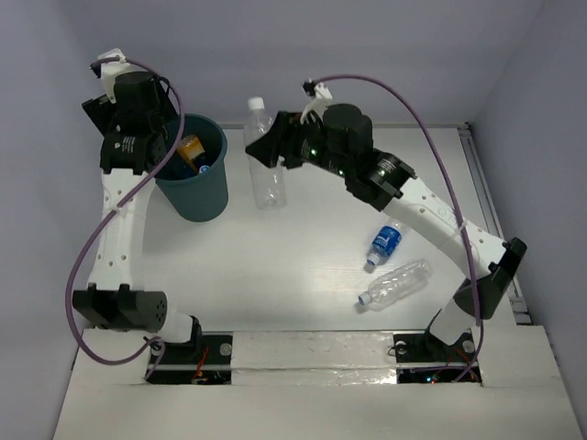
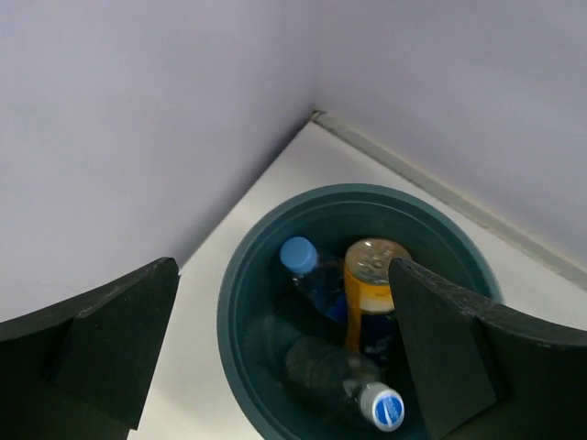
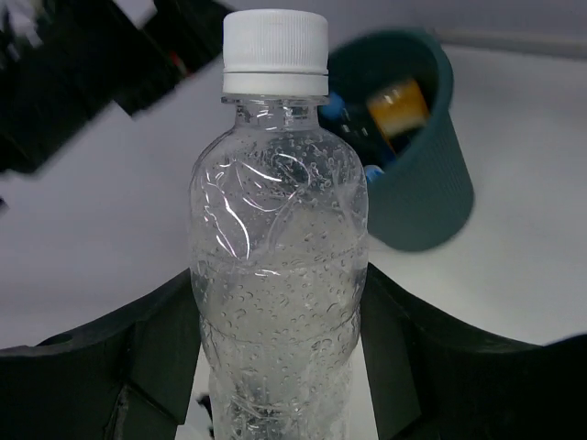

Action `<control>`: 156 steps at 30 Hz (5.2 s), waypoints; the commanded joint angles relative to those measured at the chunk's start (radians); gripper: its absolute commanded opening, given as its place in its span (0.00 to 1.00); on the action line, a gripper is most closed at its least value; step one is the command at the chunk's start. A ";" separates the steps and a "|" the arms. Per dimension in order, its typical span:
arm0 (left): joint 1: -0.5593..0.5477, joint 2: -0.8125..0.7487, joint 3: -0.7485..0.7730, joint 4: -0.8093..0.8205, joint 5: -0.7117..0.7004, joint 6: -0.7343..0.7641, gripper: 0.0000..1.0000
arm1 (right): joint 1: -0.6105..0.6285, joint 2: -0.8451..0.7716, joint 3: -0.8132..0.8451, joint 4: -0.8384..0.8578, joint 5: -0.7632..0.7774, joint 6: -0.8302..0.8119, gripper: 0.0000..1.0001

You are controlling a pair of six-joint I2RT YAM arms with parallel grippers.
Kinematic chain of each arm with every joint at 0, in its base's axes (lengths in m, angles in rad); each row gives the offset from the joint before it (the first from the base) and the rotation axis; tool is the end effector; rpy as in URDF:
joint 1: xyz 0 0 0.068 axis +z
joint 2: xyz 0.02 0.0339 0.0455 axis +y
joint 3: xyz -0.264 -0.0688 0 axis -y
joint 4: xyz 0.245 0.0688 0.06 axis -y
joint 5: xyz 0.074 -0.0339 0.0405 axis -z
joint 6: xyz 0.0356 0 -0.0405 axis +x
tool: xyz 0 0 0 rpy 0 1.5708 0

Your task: Put the plastic bottles in the bin

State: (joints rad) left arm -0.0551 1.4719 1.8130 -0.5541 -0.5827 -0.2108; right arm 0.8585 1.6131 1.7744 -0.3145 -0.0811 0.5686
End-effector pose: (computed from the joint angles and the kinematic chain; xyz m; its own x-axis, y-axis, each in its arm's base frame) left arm 0.3067 0.0027 0.4928 -0.1037 -0.1693 -0.9801 -0.5243 0.8467 -0.0908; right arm 0.2407 0.2831 0.4591 -0.5184 0.2208 -0.8261 -0.6261 0.5601 0.5426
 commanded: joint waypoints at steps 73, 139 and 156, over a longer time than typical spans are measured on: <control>-0.853 0.744 0.227 0.220 0.897 -0.203 0.94 | -0.473 -1.028 -1.029 -0.704 0.468 0.740 0.82; -0.186 -0.233 -0.192 0.230 0.776 -0.188 0.36 | -0.483 -0.340 -0.717 -0.347 0.300 0.478 0.48; 0.097 0.021 -0.047 0.410 0.109 -0.064 0.41 | -0.319 -0.188 -0.280 0.047 0.035 0.111 0.51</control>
State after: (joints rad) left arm 0.0410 1.4975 1.7840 -0.2760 -0.2749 -0.3580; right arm 0.5198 1.4155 1.4174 -0.4259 0.0410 0.7414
